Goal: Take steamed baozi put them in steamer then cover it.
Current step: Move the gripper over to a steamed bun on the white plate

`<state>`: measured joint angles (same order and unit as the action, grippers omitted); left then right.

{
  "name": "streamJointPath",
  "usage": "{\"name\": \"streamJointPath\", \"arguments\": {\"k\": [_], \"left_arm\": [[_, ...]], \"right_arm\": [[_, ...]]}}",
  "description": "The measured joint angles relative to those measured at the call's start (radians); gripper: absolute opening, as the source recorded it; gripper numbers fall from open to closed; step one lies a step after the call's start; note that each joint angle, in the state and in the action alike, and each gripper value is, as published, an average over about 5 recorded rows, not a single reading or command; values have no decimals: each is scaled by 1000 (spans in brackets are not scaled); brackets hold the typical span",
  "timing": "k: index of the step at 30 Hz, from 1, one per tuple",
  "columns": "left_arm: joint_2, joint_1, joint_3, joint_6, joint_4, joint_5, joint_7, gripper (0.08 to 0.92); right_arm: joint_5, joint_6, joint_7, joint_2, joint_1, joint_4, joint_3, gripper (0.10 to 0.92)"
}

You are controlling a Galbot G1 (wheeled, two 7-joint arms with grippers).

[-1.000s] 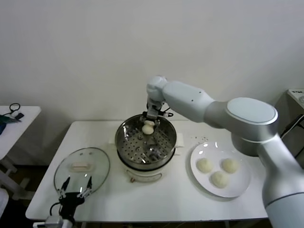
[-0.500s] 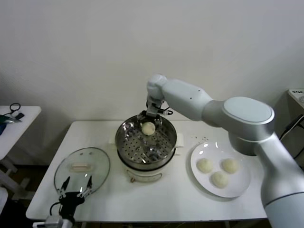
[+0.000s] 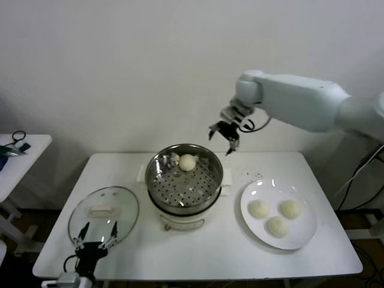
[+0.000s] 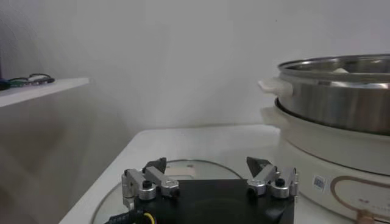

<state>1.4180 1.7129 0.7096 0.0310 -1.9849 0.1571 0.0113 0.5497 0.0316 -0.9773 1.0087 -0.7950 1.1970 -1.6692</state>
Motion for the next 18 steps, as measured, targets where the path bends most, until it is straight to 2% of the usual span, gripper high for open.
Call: {"name": "streamJointPath", "arguments": {"k": [8, 18], "left_arm": [[-1, 1, 3, -2, -5, 6, -1, 823], [-1, 0, 5, -1, -7, 9, -1, 823]], "right_arm": [[36, -225, 77, -128, 58, 144, -34, 823], [-20, -372, 135, -172, 207, 155, 19, 823]]}}
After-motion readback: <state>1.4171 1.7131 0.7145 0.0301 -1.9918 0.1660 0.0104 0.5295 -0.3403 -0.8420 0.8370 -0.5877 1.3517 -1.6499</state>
